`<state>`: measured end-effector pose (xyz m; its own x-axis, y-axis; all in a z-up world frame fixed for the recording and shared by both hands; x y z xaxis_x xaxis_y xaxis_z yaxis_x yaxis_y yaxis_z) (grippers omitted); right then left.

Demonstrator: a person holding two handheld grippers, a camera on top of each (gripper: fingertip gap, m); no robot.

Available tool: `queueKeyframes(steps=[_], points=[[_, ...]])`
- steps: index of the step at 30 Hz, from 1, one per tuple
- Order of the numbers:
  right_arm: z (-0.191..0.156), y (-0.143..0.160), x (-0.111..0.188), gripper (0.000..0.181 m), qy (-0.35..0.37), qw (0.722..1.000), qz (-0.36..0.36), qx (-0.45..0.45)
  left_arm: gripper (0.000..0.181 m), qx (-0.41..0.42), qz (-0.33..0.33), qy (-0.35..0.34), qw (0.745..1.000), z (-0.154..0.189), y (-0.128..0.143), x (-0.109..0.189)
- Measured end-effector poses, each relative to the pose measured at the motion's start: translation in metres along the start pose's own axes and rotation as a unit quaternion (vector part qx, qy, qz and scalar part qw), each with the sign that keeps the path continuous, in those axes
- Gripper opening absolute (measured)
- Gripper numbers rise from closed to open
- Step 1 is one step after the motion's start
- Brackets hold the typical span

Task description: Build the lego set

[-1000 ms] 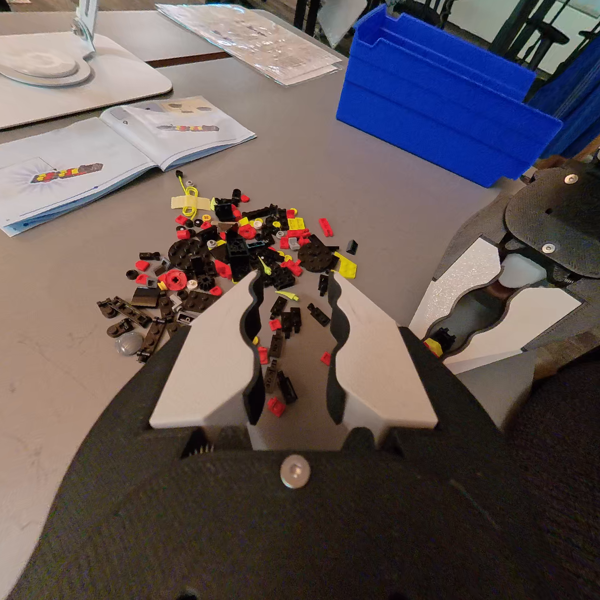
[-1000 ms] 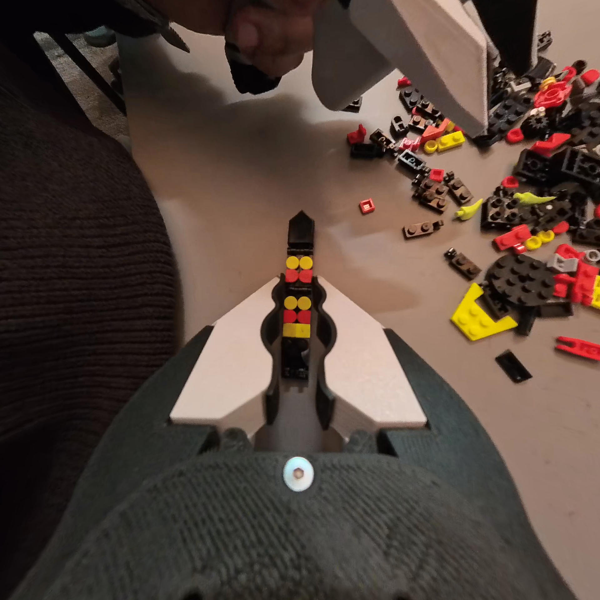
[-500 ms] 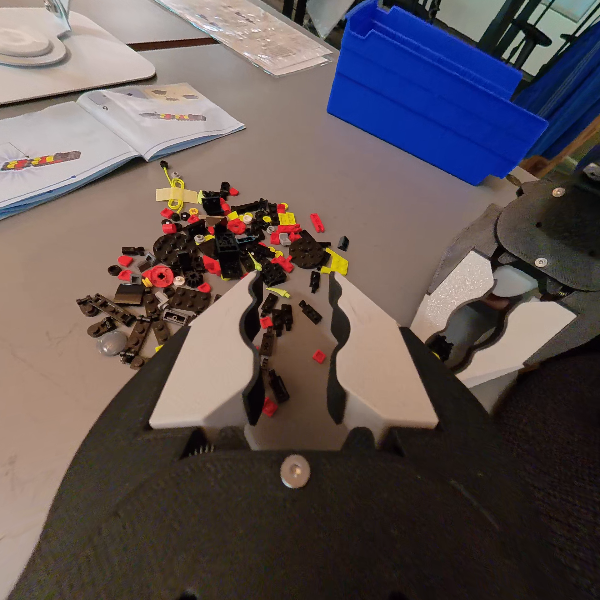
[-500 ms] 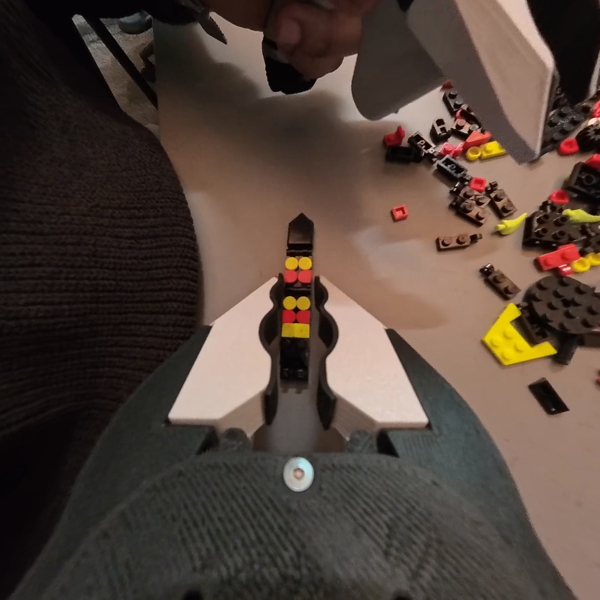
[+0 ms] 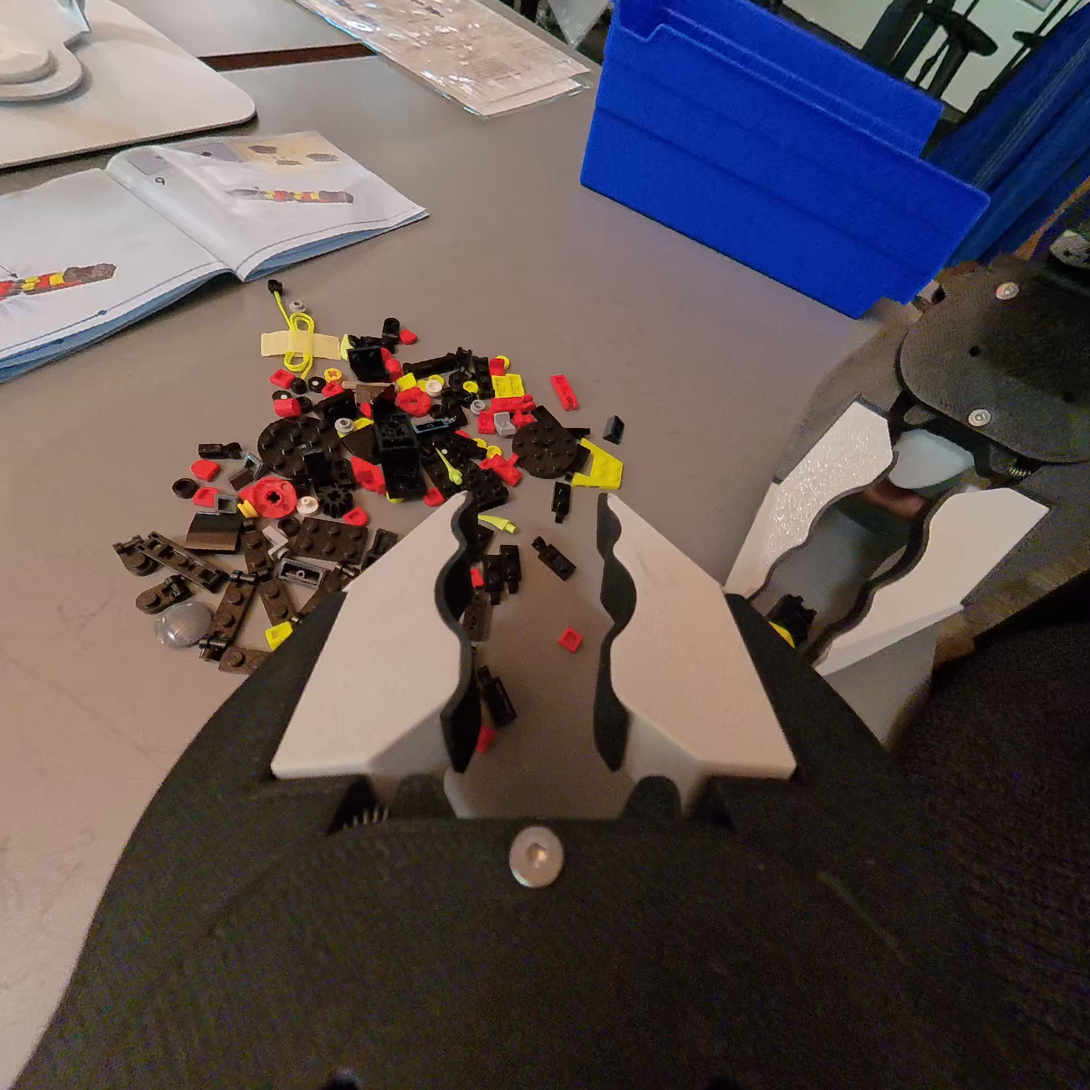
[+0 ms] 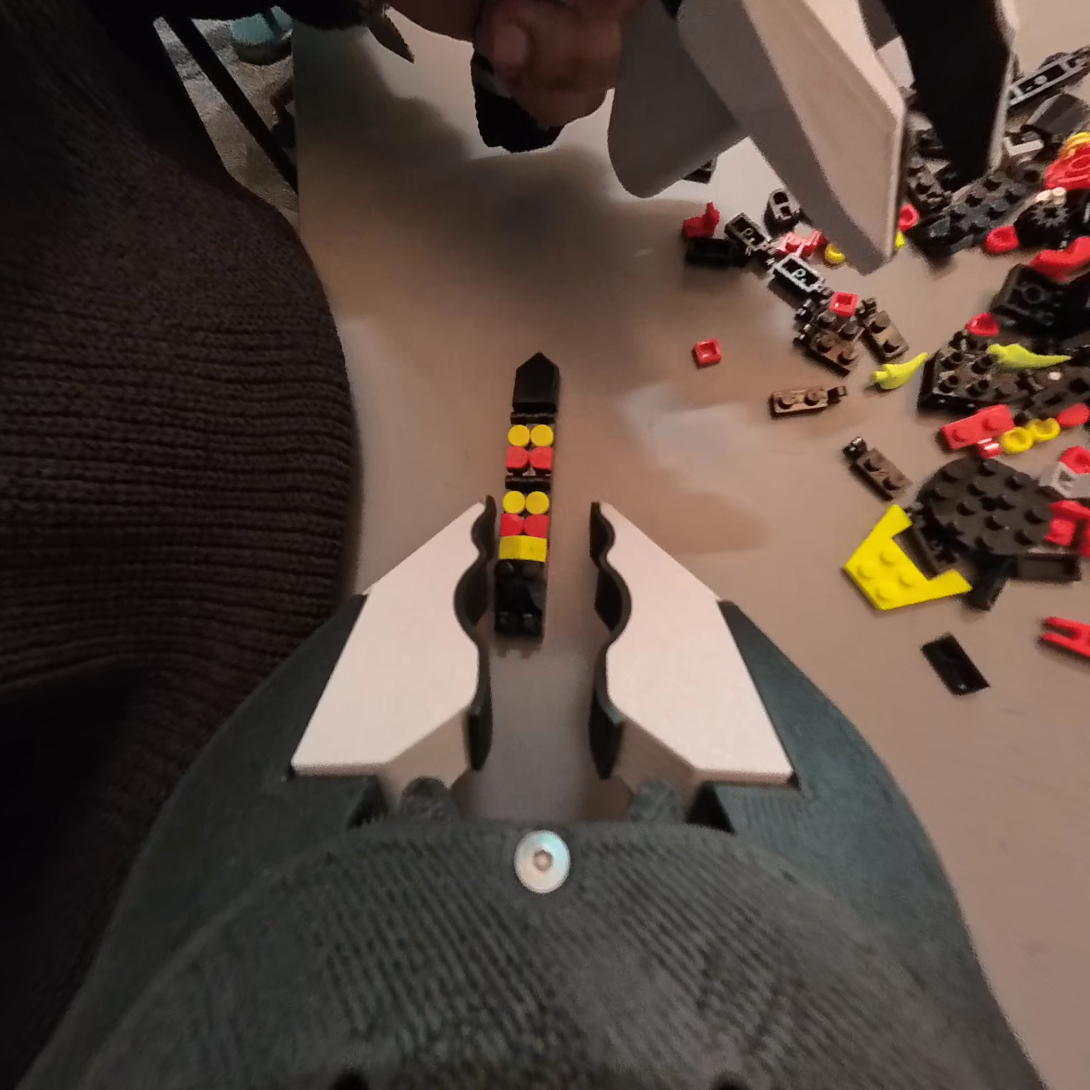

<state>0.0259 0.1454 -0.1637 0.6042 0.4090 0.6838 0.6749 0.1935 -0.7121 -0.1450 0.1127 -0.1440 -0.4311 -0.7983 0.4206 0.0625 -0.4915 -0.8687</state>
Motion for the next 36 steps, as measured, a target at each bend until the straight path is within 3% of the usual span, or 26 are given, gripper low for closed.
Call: queueKeyframes(steps=[6,10,16,23,27,31,36], points=[[-0.006,-0.003,-0.008,0.033,-0.003,1.0,-0.007,0.016,0.039,0.002,-0.002,0.002,1.0,0.0,0.0,0.0],[-0.004,-0.003,-0.007,0.016,0.017,1.0,-0.011,0.022,0.039,0.003,-0.001,0.001,1.0,-0.001,0.0,0.0],[0.009,-0.006,0.008,0.015,0.056,0.998,0.023,0.019,0.039,0.001,0.003,-0.012,1.0,-0.005,-0.001,0.001],[0.013,0.001,0.015,0.015,0.056,0.998,0.012,0.032,0.039,0.018,0.012,-0.013,1.0,-0.017,-0.005,0.007],[0.012,0.001,0.013,0.015,0.055,0.998,0.009,0.033,0.048,-0.032,-0.011,0.047,0.998,-0.016,-0.005,0.012],[0.011,0.003,0.011,0.015,0.046,0.998,0.002,0.034,0.042,-0.087,-0.028,0.031,0.995,-0.019,-0.001,0.013],[0.009,0.003,0.01,0.015,0.04,0.999,0.003,0.035,0.04,-0.046,-0.018,0.034,0.998,-0.023,-0.002,0.012]])
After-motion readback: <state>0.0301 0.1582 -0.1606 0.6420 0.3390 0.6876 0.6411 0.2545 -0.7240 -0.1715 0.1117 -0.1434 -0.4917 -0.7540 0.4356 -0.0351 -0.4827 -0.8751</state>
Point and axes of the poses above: each gripper's, where its closed fingertips meet, x back along the fingers, y out of its underside, z = x × y across the jaws, the point moved 9 cm from there along x, back along the fingers, and after that the axes turned 2 degrees about z, right-handed, at the moved point
